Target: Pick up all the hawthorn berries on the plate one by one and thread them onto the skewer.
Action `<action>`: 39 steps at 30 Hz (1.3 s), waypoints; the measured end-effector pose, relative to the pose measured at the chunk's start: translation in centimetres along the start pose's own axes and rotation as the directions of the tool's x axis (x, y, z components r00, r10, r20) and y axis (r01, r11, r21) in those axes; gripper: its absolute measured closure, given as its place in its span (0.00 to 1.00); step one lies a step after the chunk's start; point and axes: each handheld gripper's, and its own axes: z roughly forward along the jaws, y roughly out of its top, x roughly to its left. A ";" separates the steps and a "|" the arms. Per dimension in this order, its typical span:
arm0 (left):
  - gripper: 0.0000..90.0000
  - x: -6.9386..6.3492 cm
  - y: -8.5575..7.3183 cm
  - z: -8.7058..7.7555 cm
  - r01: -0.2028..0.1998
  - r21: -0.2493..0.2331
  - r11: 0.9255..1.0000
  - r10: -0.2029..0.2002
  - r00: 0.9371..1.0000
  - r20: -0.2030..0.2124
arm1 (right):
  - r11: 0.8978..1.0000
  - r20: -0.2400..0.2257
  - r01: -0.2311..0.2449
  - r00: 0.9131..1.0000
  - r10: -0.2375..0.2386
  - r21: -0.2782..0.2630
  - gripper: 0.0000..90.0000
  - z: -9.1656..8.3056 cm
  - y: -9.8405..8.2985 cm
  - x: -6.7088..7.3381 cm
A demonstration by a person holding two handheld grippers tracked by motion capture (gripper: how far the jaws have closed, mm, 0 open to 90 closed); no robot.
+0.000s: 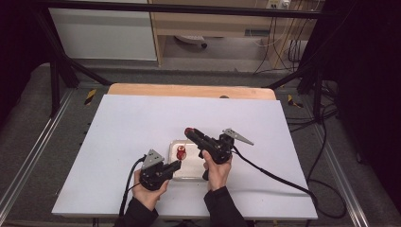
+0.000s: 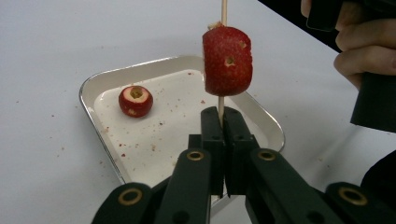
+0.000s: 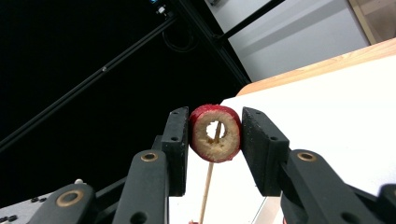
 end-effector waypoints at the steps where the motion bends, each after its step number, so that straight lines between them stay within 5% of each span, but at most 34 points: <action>1: 0.98 0.0 0.0 0.0 0.000 0.001 1.000 0.000 1.000 0.002 | 1.000 0.001 0.002 1.000 -0.002 0.000 0.71 0.0 0.0 0.1; 11: 0.98 -0.2 0.0 -0.4 -0.043 -0.016 0.999 0.042 0.998 -0.039 | 0.999 0.015 -0.046 0.999 0.046 0.015 0.71 -0.2 0.2 0.2; 21: 0.98 -0.4 0.0 -1.0 -0.003 -0.032 0.999 0.003 1.000 -0.007 | 1.000 -0.005 -0.001 1.000 0.001 -0.015 0.71 0.1 0.0 -0.1; 39: 0.99 0.0 -0.3 -1.2 -0.007 -0.017 1.000 0.007 1.000 -0.020 | 0.999 -0.002 -0.039 0.999 0.039 -0.007 0.71 0.7 -0.5 -0.7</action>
